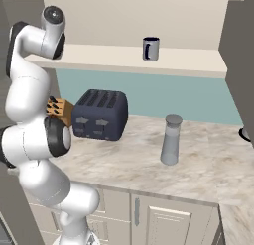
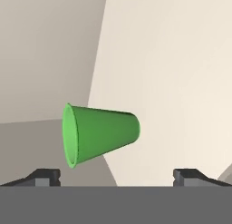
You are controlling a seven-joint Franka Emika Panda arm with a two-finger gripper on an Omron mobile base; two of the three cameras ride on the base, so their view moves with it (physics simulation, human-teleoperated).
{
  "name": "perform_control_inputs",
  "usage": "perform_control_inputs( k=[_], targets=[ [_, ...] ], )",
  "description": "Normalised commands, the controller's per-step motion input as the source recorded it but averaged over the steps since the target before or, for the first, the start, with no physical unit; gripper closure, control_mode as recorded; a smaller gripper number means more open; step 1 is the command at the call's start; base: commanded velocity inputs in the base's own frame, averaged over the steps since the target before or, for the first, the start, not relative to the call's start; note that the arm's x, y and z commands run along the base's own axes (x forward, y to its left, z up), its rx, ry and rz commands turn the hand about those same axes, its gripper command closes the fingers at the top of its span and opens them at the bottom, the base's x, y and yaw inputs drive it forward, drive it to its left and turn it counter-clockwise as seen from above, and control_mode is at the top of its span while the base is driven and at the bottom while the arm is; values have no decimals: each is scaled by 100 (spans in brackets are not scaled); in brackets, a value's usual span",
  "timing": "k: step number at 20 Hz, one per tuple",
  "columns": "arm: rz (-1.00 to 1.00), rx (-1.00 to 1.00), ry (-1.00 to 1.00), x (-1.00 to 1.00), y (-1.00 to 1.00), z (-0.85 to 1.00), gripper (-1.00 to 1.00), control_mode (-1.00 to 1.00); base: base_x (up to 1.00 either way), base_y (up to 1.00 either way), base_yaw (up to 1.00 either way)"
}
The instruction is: There is a tray on the dining counter. Grab the cup, mug, and pitcher and place them on the tray. The pitcher may be placed next to the tray if it cannot fit the tray.
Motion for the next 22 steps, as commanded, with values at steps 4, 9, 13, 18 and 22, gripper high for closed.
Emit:
perform_control_inputs(
  k=[4, 9, 13, 18, 22],
  targets=[
    [0, 0, 7, 12, 13, -3, -100, -100, 0, 0, 0],
    [0, 0, 7, 13, 9, -3, -100, -100, 0, 0, 0],
    [0, 0, 5, 10, 0, -6, -100, -100, 0, 0, 0],
    [0, 0, 4, 11, 0, -6, -100, -100, 0, 0, 0],
    [0, 0, 1, 13, 0, -11, -100, -100, 0, 0, 0]
  ],
)
